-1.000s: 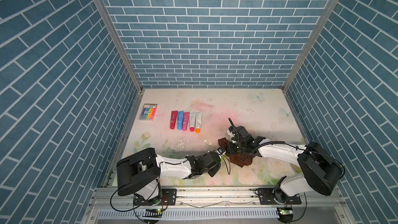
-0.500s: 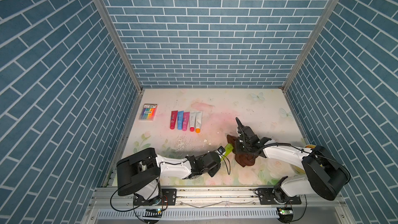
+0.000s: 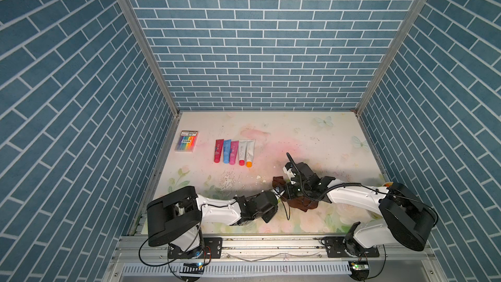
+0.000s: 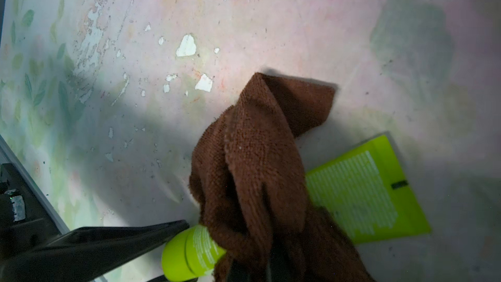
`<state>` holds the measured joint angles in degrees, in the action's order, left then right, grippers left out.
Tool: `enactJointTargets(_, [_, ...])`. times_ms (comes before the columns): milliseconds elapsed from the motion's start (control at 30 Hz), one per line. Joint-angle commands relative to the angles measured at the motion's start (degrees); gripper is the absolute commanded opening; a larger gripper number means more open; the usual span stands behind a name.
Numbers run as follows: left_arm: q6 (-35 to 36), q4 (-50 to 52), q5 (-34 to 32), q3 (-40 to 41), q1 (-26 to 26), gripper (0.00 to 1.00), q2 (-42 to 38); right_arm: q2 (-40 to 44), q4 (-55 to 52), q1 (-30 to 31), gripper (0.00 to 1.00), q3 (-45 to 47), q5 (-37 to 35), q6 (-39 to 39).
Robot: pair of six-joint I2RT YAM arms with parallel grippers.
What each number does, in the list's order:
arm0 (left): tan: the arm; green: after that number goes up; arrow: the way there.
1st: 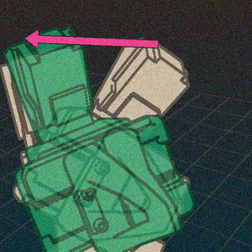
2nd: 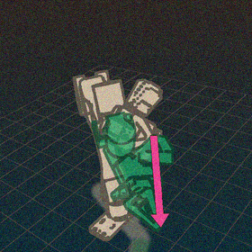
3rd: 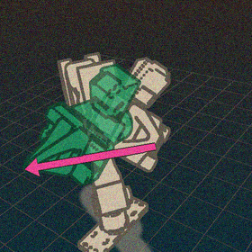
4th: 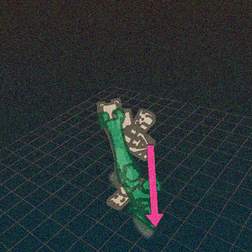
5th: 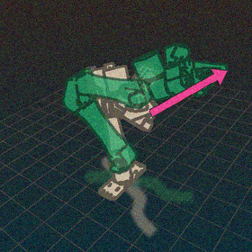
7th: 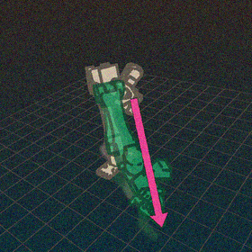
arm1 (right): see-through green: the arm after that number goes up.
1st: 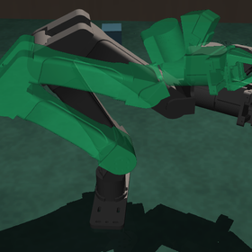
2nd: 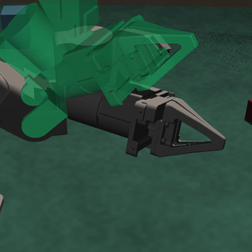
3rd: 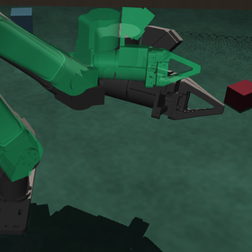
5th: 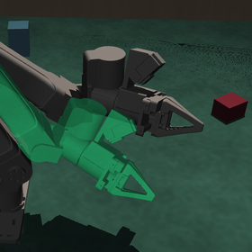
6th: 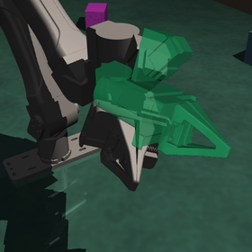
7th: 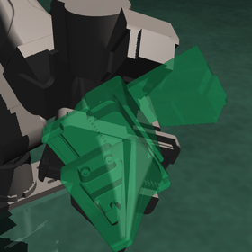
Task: Wipe the surface of the toothpaste tube
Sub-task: Wipe the dirt from the toothpaste tube.
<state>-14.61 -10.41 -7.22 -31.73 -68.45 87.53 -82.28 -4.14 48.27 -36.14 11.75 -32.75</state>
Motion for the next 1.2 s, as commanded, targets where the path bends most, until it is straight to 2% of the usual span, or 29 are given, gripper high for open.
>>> enactJointTargets(0, [0.5, 2.3, 1.4, -0.4, -0.8, 0.00, 0.9, -3.6, -5.5, 0.1, 0.00, -1.3, -5.2, -0.7])
enactJointTargets(133, [0.5, 2.3, 1.3, -0.4, -0.8, 0.00, 1.0, -4.6, -10.6, -2.4, 0.00, -0.8, -10.4, -0.4])
enactJointTargets(367, [0.5, 2.3, 1.2, -0.4, -0.9, 0.00, 1.0, -3.1, -12.3, -10.4, 0.00, 2.0, -14.7, 0.3])
enactJointTargets(500, [0.5, 2.4, 1.1, -0.4, -0.9, 0.00, 1.0, -3.9, -11.0, -11.5, 0.00, 1.6, -15.0, 0.8])
enactJointTargets(600, [0.5, 2.3, 1.1, -0.4, -1.0, 0.00, 1.0, -1.5, -6.7, -10.8, 0.00, 2.6, -7.8, 1.5])
enactJointTargets(733, [0.5, 2.4, 1.1, -0.5, -1.0, 0.00, 1.2, 3.6, -6.4, -4.3, 0.00, 1.4, -7.0, 0.7])
enactJointTargets(800, [0.5, 2.4, 1.1, -0.5, -1.0, 0.00, 1.3, 5.0, -5.5, -1.2, 0.00, 0.9, -3.9, -0.2])
enactJointTargets(900, [0.5, 2.4, 1.0, -0.5, -1.0, 0.00, 1.2, 6.2, -3.9, 0.8, 0.00, 1.2, -1.8, -1.6])
enactJointTargets(1067, [0.5, 2.5, 1.1, -0.7, -1.1, 0.00, 1.5, 3.9, -2.1, 0.9, 0.00, 2.0, -0.1, -2.0])
enactJointTargets(1167, [0.5, 2.5, 1.2, -0.7, -1.0, 0.00, 1.4, 0.6, -2.4, 0.7, 0.00, 2.0, -2.3, -2.0])
